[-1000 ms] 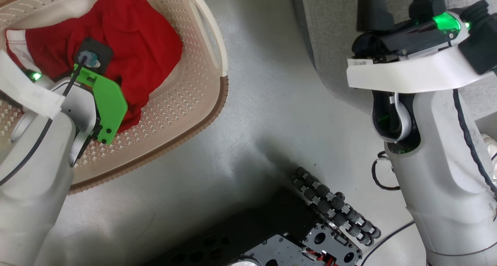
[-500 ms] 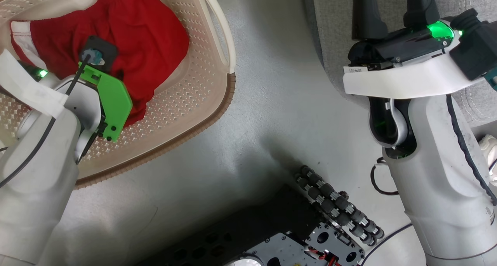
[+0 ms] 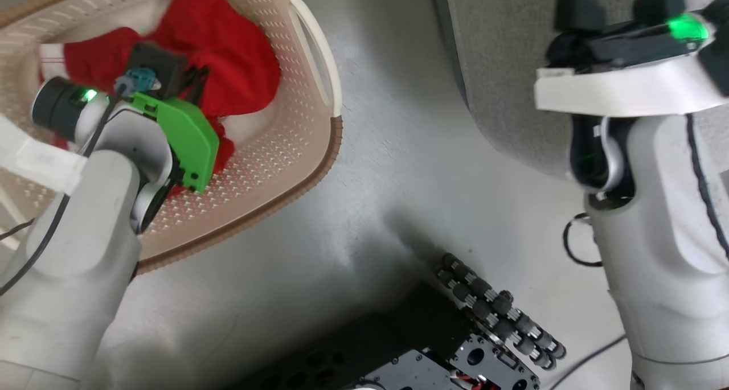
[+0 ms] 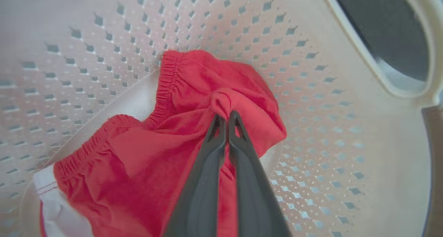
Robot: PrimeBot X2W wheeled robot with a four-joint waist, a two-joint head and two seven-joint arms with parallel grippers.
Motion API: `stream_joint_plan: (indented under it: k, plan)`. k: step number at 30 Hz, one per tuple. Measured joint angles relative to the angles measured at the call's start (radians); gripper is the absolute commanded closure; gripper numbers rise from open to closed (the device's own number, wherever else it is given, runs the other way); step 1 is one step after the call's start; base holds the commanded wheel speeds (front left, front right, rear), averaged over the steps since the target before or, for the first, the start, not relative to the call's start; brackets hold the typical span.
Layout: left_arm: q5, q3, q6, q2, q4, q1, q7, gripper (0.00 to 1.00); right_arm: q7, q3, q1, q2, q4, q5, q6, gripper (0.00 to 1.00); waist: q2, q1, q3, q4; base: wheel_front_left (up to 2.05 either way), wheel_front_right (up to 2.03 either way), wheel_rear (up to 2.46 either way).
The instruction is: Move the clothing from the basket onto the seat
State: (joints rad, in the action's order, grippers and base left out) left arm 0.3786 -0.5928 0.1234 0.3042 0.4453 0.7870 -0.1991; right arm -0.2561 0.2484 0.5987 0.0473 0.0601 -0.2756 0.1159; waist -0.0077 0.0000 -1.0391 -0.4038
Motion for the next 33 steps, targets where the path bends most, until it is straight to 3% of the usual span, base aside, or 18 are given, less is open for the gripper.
stream_joint_plan:
  k: [9, 18, 33]
  plan:
    - [0.12, 0.136, -0.019, -0.061, -0.036, -0.093, 0.247, 1.0, 0.0, -0.091, 0.003, 0.015, -0.007, 0.072, -0.001, 0.0, 0.0, -0.0001, 0.093, 0.079, 0.0, 0.0, 0.0]
    - [0.158, 0.191, -0.02, -0.105, -0.086, -0.179, 0.458, 1.0, 0.0, -0.107, -0.04, 0.052, -0.026, 0.111, -0.037, 0.0, 0.0, -0.0001, 0.203, 0.189, 0.0, 0.0, 0.0]
    - [0.173, 0.225, -0.019, -0.166, -0.182, -0.286, 0.459, 1.0, 0.0, -0.124, -0.18, 0.112, -0.059, 0.162, -0.081, 0.0, 0.0, -0.0001, 0.411, 0.375, 0.0, 0.0, 0.0]
